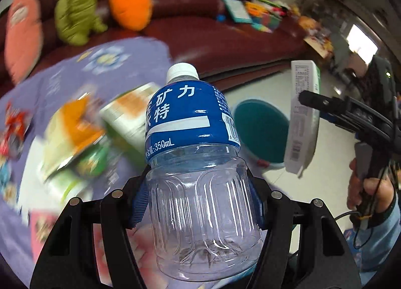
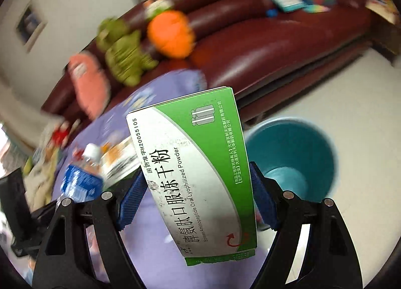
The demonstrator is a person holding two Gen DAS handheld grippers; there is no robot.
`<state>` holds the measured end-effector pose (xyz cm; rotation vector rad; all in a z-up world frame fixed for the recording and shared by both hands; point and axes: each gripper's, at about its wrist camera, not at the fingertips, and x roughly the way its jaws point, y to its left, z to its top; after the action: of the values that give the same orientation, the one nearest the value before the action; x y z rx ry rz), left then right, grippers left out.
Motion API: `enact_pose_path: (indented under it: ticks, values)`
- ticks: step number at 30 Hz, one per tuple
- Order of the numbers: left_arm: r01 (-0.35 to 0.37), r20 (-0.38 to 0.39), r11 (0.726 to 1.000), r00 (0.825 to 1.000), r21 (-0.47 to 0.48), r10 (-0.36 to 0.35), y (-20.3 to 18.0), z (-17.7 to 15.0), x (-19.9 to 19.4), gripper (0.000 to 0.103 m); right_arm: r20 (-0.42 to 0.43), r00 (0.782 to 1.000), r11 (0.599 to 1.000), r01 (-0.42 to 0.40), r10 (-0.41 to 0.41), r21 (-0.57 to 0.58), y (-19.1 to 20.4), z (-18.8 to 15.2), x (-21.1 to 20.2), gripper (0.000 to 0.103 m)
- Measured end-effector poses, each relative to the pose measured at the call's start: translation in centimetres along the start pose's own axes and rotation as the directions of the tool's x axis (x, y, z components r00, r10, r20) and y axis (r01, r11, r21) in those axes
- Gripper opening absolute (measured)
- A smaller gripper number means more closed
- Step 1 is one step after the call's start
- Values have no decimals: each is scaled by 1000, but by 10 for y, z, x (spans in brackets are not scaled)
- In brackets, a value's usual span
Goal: Collect trash
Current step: 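Carry the medicine box over the teal bin and release it with the right tool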
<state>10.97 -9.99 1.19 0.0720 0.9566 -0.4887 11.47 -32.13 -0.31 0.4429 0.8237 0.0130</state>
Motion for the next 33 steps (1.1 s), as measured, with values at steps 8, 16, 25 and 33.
enact_pose_path:
  ticks: [8,16,25,33]
  values:
    - [59,-44,989,998,135,-54,-68,50,59,66,-35,987,978,162,-158,134,-78,23,20,75]
    - [63,-128,984,991,166,-42,-99,69,122,66,-215,967,958,185,-138,220,-130,10,71,76]
    - [52,-171,982,985,184,-20,-107,67,149,66,-196,973,954,171,-124,247,-145,3,57,78]
    - [71,-199,974,980,213,-28,-126,65,165,66,-136,970,933,234,-204,271,-153,6,29,84]
